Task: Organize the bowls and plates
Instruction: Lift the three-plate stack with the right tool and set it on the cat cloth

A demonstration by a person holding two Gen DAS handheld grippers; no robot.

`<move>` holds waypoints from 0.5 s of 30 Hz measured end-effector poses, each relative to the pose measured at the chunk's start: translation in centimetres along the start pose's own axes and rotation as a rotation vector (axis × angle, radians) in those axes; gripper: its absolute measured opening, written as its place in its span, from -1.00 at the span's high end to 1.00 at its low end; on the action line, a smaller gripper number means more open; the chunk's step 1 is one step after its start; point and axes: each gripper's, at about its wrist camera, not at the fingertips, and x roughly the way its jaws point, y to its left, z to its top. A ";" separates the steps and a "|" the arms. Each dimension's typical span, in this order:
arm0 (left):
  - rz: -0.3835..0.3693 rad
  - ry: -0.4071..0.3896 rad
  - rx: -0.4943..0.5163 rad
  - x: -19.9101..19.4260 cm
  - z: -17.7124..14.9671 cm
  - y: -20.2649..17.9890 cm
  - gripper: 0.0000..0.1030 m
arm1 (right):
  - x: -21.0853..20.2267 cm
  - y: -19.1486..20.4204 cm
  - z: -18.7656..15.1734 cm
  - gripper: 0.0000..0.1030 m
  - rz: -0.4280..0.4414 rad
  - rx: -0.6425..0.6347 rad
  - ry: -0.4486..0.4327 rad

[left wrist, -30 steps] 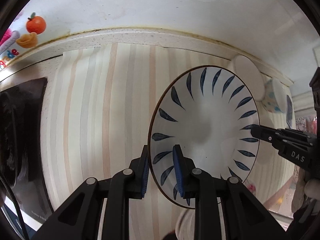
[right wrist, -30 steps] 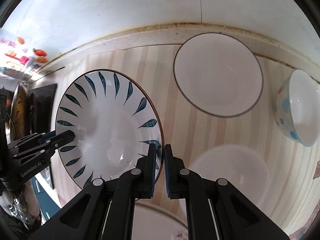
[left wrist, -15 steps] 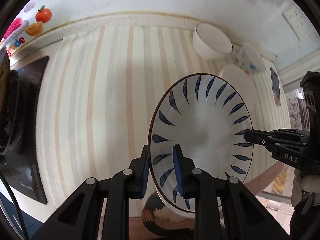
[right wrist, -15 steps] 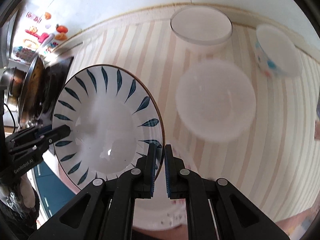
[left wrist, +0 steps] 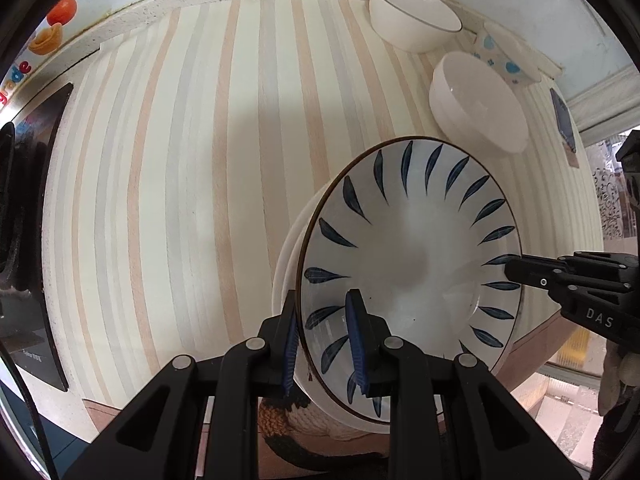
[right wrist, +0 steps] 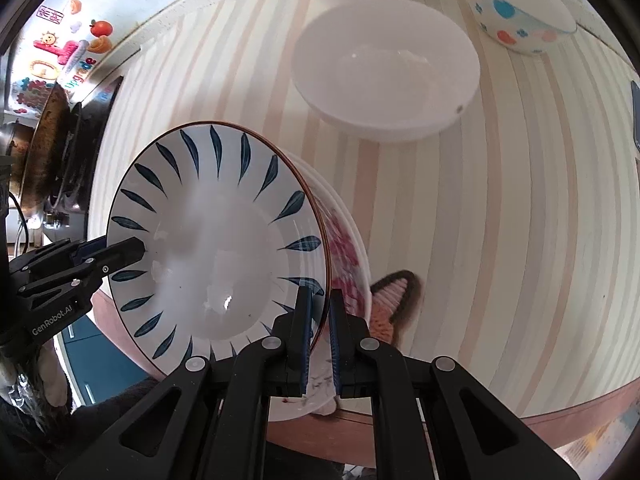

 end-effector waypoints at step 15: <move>0.020 -0.004 -0.050 1.3 -0.3 -0.2 0.61 | 1.0 -0.8 -0.2 0.82 0.044 -0.002 0.023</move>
